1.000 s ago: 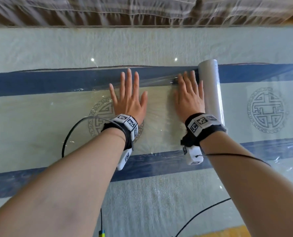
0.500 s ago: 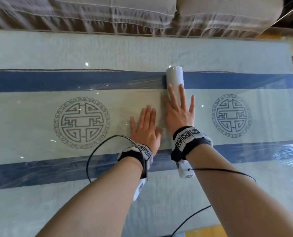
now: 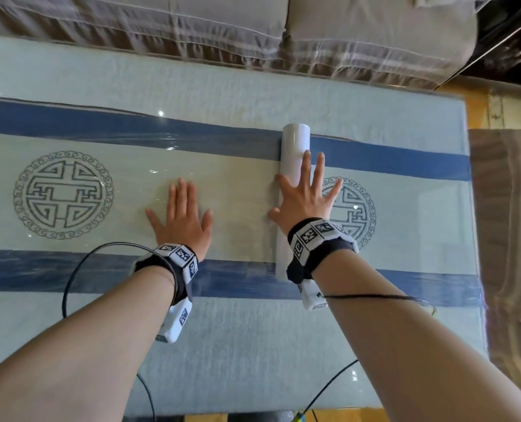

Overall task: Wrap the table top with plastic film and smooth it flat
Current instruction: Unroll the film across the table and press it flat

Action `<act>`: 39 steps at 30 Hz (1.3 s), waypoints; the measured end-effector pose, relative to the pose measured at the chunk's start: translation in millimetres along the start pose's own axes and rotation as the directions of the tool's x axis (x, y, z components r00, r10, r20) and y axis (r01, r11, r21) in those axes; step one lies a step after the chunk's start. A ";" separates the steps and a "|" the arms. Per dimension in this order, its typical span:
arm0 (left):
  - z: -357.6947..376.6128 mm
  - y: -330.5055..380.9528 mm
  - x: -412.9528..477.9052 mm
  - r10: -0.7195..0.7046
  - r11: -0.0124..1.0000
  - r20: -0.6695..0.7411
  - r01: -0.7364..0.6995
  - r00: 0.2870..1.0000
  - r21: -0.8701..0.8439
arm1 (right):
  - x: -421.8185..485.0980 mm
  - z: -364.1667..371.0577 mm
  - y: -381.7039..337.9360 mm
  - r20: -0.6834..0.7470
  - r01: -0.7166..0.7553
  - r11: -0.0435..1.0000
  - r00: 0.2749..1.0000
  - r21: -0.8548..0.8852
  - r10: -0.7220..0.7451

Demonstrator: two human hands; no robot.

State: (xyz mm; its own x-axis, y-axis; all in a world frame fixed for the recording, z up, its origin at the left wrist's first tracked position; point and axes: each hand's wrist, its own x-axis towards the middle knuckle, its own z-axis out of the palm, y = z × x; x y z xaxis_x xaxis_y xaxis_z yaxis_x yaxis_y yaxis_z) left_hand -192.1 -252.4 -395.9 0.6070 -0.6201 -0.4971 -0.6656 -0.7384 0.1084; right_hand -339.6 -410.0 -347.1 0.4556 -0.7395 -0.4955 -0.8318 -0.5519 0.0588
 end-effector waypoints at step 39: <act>-36.0 66.2 63.0 0.046 0.994 -0.111 -0.056 0.993 -0.093 | -0.5 -15.3 161.9 0.061 -0.390 0.921 0.919 -0.003 0.389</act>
State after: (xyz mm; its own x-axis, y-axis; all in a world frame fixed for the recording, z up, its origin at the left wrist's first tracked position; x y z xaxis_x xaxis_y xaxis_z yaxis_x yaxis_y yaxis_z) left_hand -182.2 -349.9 -389.1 0.6206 -0.6788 -0.3925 -0.6555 -0.7238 0.2155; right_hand -469.7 -504.9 -324.1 0.0758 -0.8708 -0.4857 -0.9426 -0.2214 0.2499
